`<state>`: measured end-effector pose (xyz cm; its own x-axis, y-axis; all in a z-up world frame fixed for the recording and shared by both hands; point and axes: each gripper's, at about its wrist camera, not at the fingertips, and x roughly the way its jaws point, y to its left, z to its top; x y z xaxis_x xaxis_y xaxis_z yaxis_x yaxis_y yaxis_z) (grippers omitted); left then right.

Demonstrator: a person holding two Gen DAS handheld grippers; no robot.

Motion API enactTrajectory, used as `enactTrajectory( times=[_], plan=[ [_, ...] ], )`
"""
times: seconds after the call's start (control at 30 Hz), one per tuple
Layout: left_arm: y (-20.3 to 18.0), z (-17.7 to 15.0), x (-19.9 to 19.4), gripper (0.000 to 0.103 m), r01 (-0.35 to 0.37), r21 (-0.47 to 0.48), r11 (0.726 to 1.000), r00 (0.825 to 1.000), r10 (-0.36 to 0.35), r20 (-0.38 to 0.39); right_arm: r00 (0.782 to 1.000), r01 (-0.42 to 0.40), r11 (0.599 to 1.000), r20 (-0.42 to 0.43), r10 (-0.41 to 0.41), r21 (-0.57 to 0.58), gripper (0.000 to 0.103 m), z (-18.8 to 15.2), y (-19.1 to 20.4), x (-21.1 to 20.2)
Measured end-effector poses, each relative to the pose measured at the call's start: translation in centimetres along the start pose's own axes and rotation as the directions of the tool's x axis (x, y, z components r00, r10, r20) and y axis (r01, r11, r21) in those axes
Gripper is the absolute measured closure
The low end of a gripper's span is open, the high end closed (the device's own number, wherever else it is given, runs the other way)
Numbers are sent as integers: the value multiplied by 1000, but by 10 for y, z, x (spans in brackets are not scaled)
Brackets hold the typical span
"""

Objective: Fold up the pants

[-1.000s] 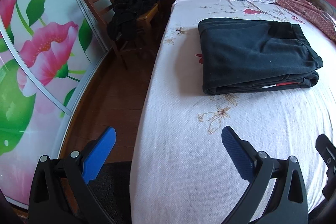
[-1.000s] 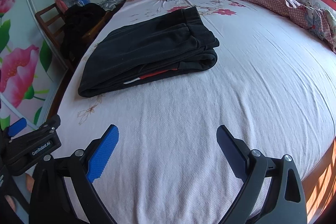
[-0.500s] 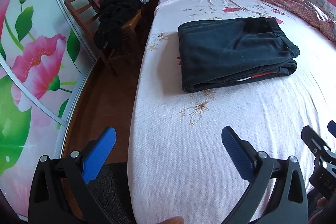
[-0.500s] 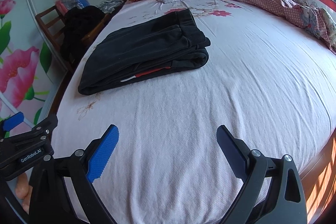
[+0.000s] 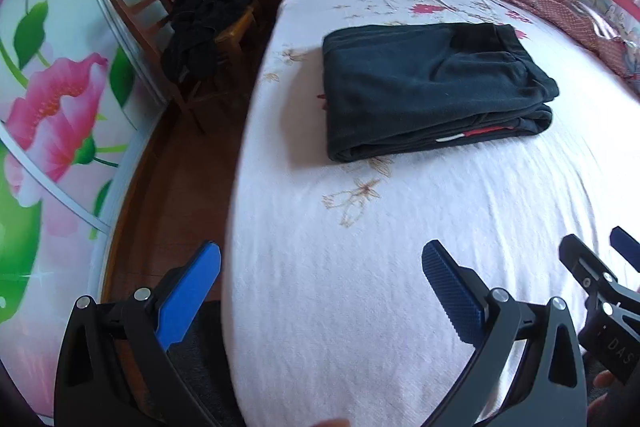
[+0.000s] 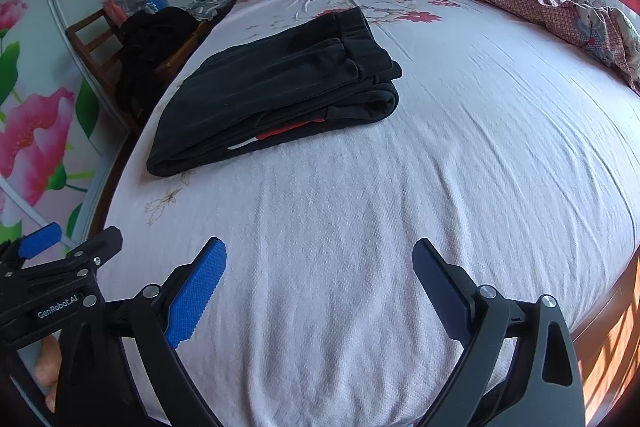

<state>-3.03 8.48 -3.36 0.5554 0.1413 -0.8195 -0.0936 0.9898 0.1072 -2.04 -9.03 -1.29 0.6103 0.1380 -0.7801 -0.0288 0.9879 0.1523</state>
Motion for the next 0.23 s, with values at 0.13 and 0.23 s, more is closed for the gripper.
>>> enactTrajectory(
  times=[0.13, 0.23],
  plan=[
    [15, -4, 20, 2, 216, -192, 957, 974, -224, -21, 1000, -4, 999, -21, 5, 47, 9, 2, -11, 8],
    [8, -4, 35, 2, 155, -240, 958, 987, -161, -3, 999, 25, 997, -35, -22, 77, 9, 12, -20, 20]
  ],
)
